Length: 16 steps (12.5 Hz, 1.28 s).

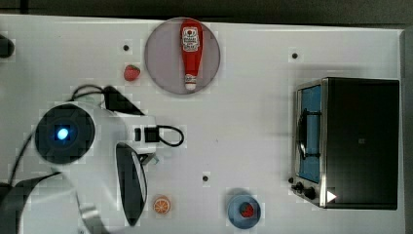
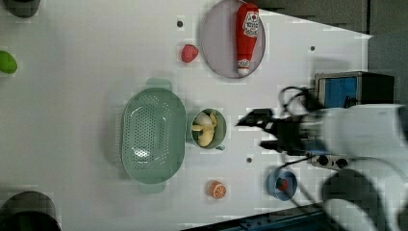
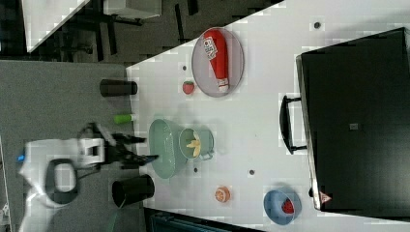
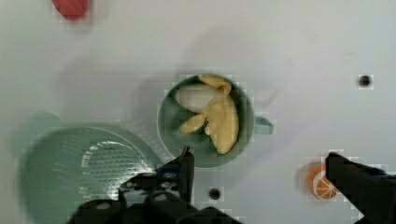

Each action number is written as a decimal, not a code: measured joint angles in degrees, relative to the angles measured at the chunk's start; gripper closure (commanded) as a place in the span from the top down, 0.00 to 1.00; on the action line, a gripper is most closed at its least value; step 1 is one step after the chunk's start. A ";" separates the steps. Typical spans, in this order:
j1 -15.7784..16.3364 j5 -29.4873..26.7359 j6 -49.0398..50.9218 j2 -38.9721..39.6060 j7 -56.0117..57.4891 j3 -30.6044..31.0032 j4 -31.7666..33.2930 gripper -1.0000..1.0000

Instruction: Pick Banana and place it in mug.

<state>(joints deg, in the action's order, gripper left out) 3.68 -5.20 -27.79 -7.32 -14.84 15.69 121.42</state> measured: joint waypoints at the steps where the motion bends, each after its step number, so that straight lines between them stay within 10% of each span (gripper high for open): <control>1: -0.44 1.48 2.56 -2.07 0.00 -1.04 -1.90 1.00; 10: -2.84 7.71 27.07 -2.70 3.41 -19.14 -11.53 1.00; 16: -2.41 8.12 27.16 -3.80 5.39 -18.66 -13.20 1.00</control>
<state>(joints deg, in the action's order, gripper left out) 1.27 2.92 -0.64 -11.13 -9.46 -2.97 108.21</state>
